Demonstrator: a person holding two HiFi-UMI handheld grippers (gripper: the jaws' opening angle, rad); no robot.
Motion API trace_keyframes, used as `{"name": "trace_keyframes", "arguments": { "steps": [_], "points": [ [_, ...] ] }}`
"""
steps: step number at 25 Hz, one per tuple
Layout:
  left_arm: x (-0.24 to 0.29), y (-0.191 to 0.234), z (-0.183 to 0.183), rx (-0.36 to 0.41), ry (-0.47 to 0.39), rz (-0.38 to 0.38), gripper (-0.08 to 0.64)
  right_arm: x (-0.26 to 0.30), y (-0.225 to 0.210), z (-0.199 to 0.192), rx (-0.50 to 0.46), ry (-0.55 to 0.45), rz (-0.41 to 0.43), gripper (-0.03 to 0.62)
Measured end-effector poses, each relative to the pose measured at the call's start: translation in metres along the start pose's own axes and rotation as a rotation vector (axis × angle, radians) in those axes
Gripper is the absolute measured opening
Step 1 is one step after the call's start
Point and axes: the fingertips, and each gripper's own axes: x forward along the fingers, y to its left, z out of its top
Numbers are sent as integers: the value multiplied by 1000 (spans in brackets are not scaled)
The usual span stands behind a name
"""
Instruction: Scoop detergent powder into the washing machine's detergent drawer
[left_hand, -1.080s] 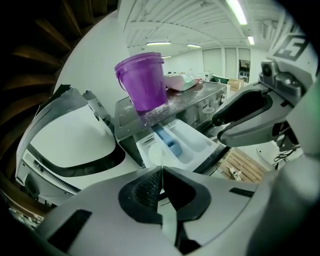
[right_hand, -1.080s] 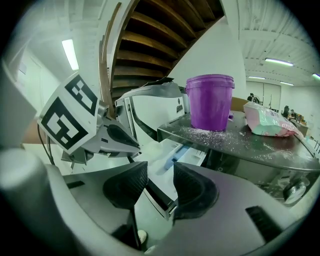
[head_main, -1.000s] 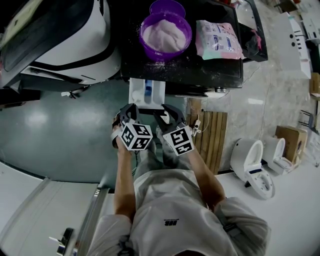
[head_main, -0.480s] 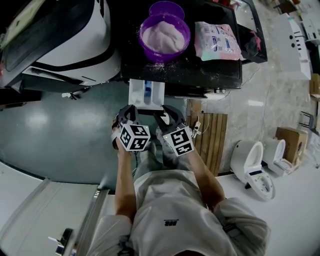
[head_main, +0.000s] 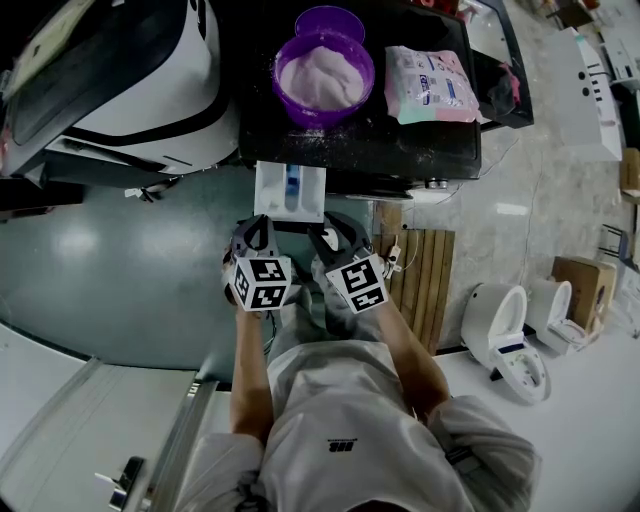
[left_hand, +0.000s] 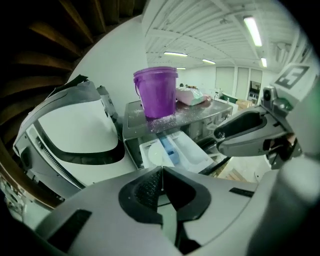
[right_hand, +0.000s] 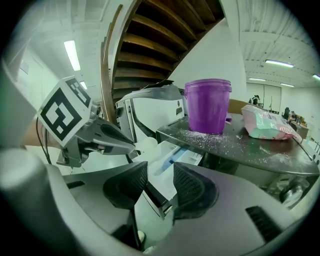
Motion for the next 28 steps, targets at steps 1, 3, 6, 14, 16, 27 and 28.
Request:
{"name": "trace_keyframes", "arguments": {
  "steps": [1, 3, 6, 14, 16, 27, 28],
  "points": [
    [-3, -1, 5, -28, -34, -9, 17, -1, -1, 3, -4, -5, 0, 163],
    [-11, -1, 15, -70, -102, -22, 17, -3, -3, 9, -14, -17, -3, 162],
    [-23, 2, 32, -120, -190, -31, 17, -6, -9, 19, -31, -36, -6, 163],
    [-43, -4, 54, -180, -259, -33, 17, -19, -27, 43, -107, -88, 13, 158],
    [-44, -7, 59, -171, -260, -34, 17, -20, -30, 48, -111, -95, 28, 158],
    [-49, -13, 81, -198, -288, 30, 17, -17, -44, 57, -126, -107, 99, 155],
    [-49, -14, 83, -203, -294, 32, 17, -17, -44, 58, -128, -109, 100, 153]
  ]
}}
